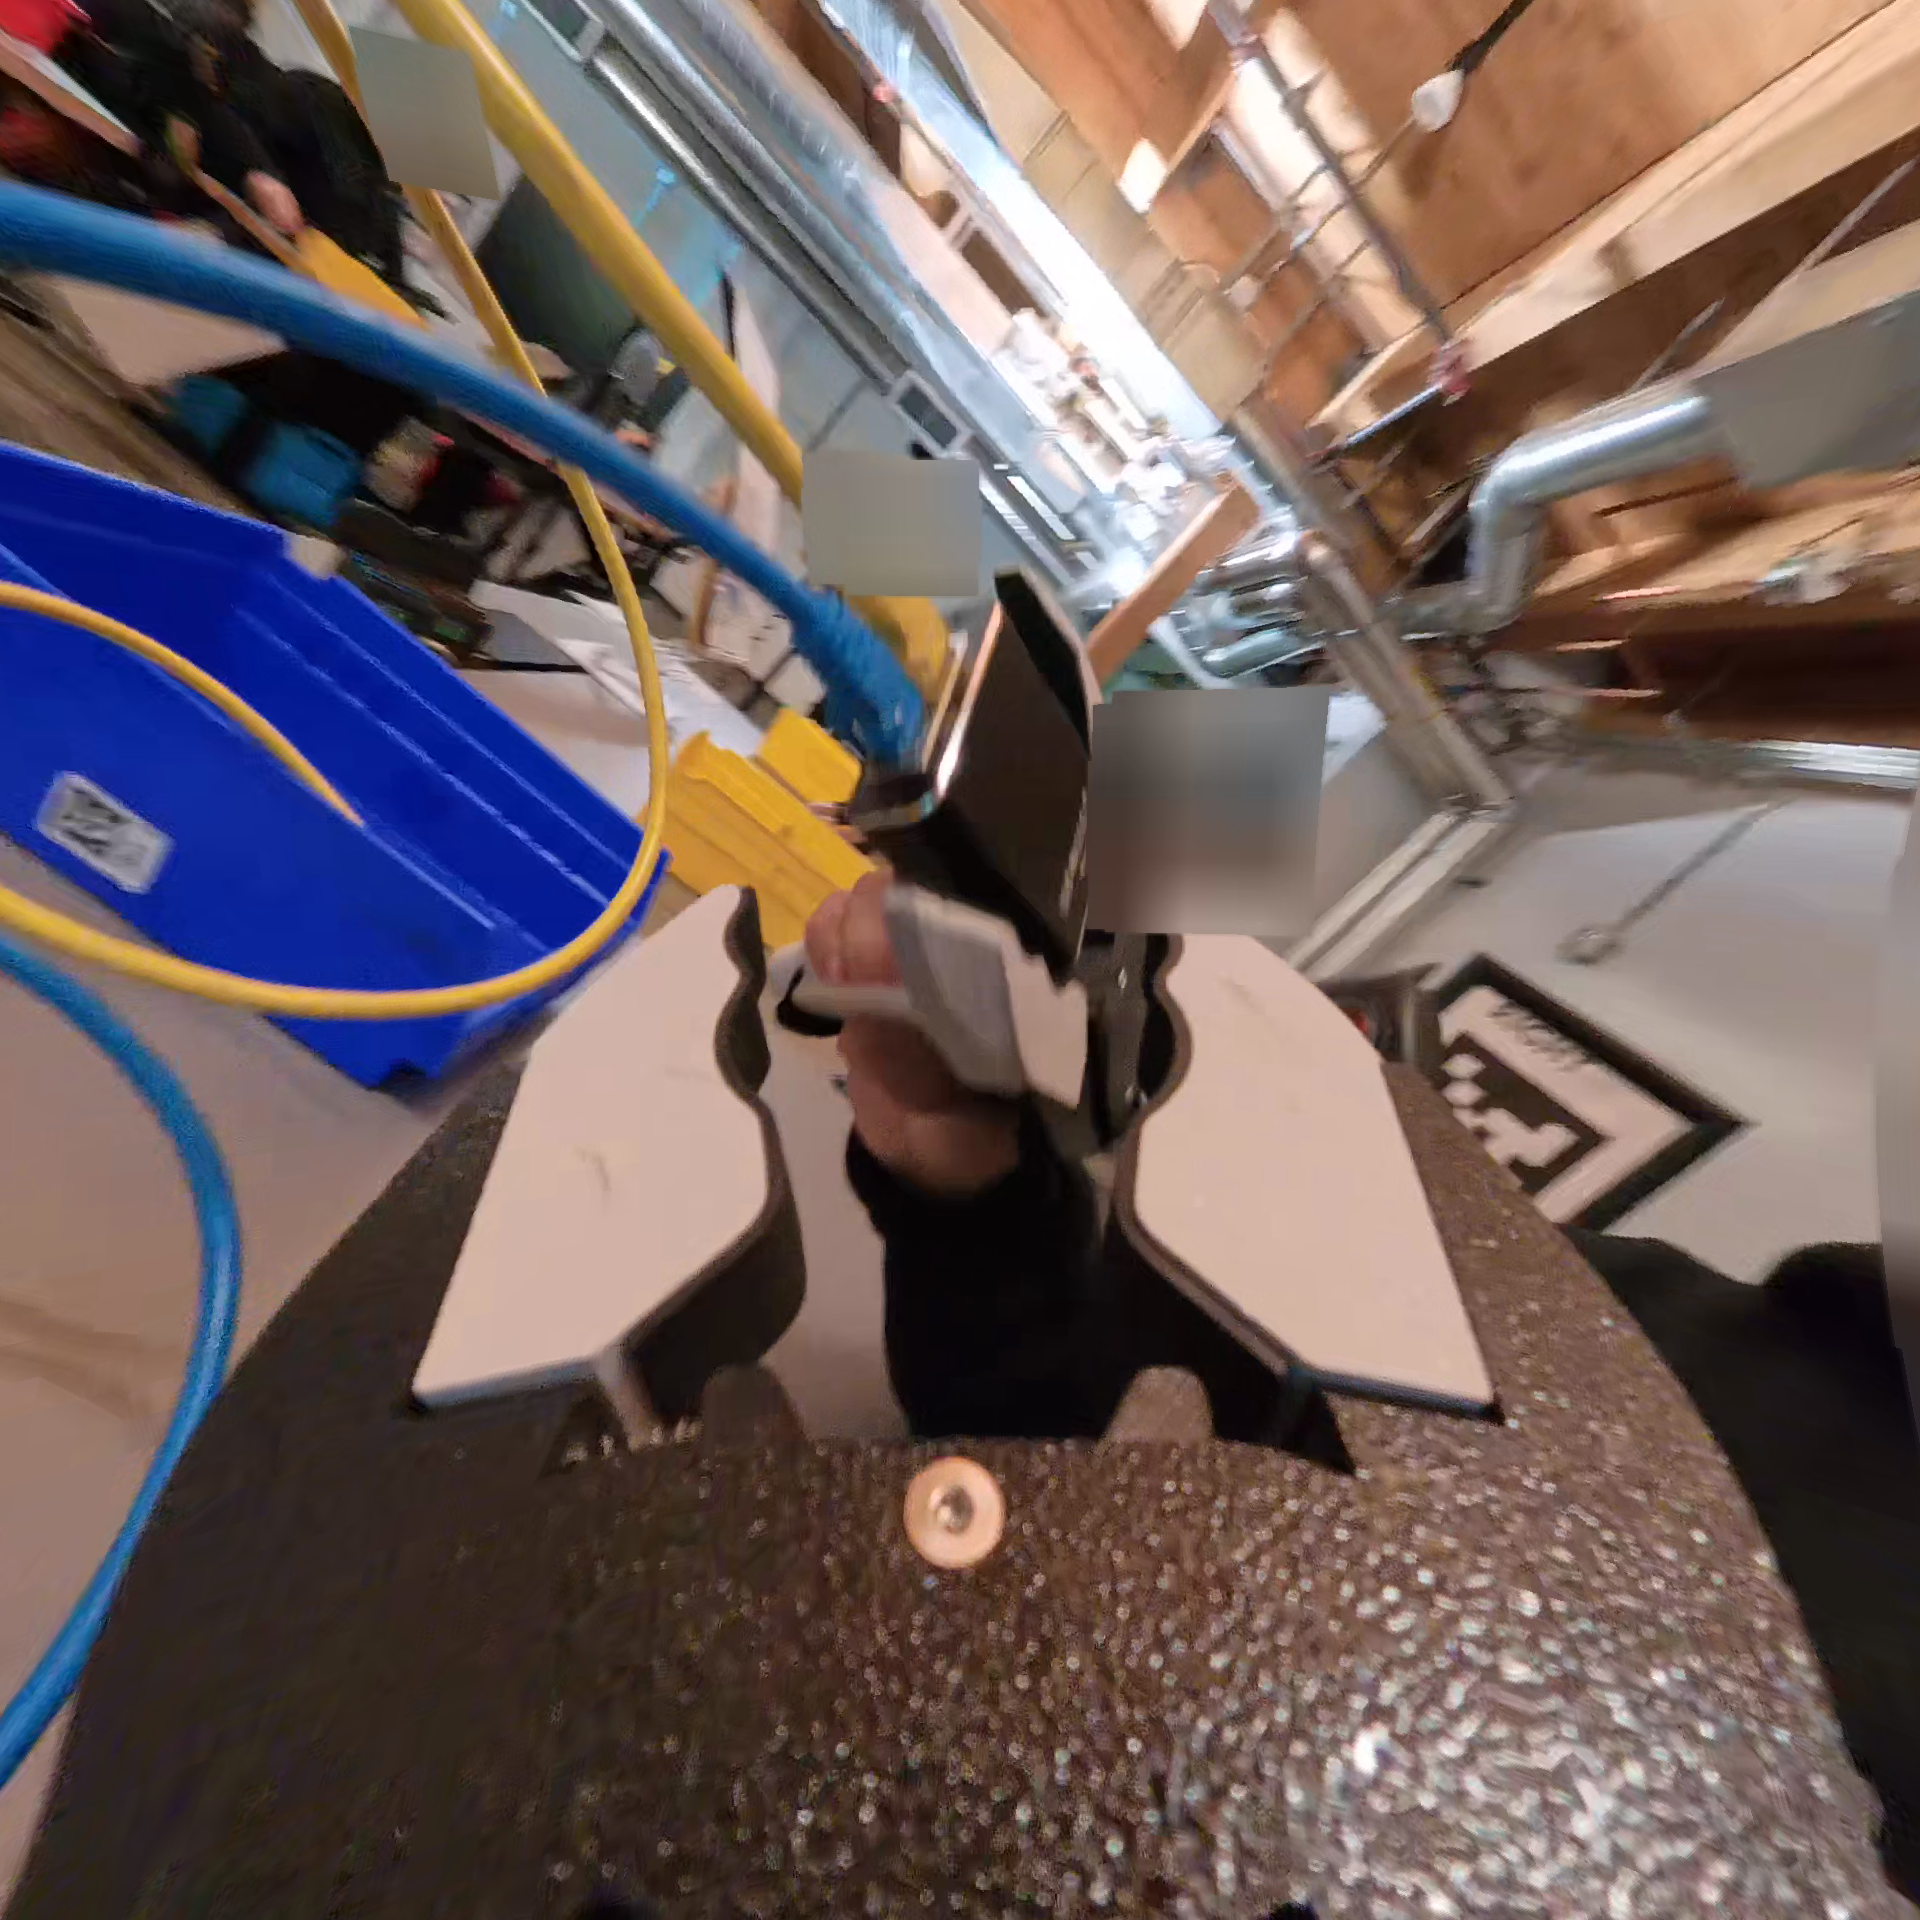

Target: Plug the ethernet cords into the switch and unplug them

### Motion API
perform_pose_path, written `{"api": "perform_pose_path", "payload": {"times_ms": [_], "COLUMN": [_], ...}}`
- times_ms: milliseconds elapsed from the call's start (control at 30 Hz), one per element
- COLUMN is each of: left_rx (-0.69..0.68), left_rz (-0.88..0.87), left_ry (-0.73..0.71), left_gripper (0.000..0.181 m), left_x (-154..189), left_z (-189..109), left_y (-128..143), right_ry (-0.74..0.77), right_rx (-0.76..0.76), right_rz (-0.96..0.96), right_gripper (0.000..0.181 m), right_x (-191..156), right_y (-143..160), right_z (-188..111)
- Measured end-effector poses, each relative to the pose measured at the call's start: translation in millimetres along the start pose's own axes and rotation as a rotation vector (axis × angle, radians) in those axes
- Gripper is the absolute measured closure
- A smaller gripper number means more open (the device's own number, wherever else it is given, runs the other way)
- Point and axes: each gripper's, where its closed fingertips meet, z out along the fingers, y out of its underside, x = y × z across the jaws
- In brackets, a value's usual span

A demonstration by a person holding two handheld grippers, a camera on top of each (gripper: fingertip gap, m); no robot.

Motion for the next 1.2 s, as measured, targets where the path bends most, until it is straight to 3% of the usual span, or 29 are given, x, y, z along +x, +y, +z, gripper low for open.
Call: {"api": "perform_pose_path", "payload": {"times_ms": [167, 233, 300, 467, 567, 667, 800, 900, 1000, 1100, 1200], "left_rx": [-0.05, -0.06, -0.082, -0.219, -0.285, -0.422, -0.664, -0.793, -0.868, -0.858, -0.673], "left_rz": [-0.23, -0.242, -0.228, -0.104, -0.017, 0.084, 0.111, 0.078, 0.045, 0.036, 0.065], "left_ry": [0.237, 0.266, 0.325, 0.328, 0.361, 0.34, 0.283, 0.245, 0.259, 0.252, 0.161], "left_gripper": [0.135, 0.15, 0.154, 0.157, 0.157, 0.157, 0.156, 0.157, 0.157, 0.157, 0.151], "left_x": [-1, -6, -4, 16, 49, 74, 73, 59, 51, 42, 26], "left_z": [5, 7, 4, -2, -10, -12, -11, -10, -13, -12, 6], "left_y": [10, 15, 18, 12, -13, -22, -1, 19, 34, 38, 24], "right_ry": [-0.101, -0.112, -0.135, -0.278, -0.262, -0.25, -0.357, -0.53, -0.573, -0.554, -0.396], "right_rx": [-0.017, -0.02, -0.016, 0.058, 0.137, 0.177, 0.202, 0.207, 0.156, 0.152, 0.132], "right_rz": [-0.028, -0.005, -0.002, 0.057, 0.079, 0.139, 0.213, 0.242, 0.233, 0.248, 0.255], "right_gripper": [0.107, 0.106, 0.106, 0.103, 0.097, 0.097, 0.096, 0.098, 0.108, 0.108, 0.109], "right_x": [-41, -46, -49, -54, -31, -6, -6, -34, -53, -58, -50], "right_y": [4, 4, 4, -12, -42, -65, -71, -65, -49, -38, -25], "right_z": [-7, -9, -11, -24, -33, -39, -40, -46, -46, -49, -43]}}
